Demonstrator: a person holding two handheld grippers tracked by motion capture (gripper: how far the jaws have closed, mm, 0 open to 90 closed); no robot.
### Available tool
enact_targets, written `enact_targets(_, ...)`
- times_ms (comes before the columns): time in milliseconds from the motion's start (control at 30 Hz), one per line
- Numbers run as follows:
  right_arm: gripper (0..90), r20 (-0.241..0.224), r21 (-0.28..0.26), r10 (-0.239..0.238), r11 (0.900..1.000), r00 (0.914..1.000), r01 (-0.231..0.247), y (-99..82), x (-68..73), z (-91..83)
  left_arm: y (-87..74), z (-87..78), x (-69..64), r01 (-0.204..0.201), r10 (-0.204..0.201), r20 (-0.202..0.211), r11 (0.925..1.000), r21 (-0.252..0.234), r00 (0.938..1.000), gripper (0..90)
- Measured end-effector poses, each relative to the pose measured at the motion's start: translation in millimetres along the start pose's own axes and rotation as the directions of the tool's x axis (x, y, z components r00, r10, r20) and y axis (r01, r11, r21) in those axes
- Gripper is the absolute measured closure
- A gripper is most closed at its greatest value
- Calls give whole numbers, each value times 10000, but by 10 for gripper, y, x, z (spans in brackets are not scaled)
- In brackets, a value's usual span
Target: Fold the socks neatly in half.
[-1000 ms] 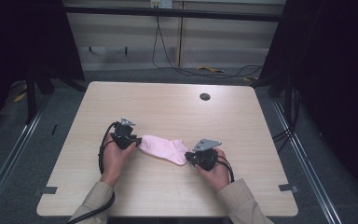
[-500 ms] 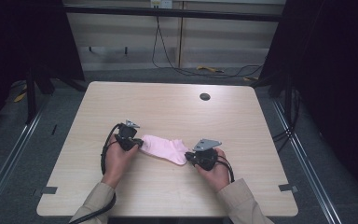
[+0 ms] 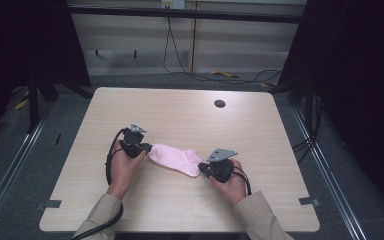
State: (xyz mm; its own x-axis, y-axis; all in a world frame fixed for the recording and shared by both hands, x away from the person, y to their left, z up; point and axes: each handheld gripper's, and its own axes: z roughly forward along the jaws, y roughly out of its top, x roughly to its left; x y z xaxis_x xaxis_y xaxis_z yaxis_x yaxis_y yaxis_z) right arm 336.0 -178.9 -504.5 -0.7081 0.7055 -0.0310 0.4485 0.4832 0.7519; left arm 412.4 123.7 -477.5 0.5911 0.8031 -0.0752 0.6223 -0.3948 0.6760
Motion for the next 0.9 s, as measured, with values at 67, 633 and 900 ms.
enact_targets(67,865,7,-3,-16,10000,10000,16,0,0,1,3,13,-31,-39,38,212,10000,49,9998,821)
enact_targets(633,862,-5,-6,-18,10000,10000,18,1,-1,2,7,115,-75,-321,297,369,9974,653,9989,899)
enact_targets(900,824,-35,-70,77,9999,10000,-78,12,10,0,145,-27,-45,-332,330,303,9994,55,9990,900)
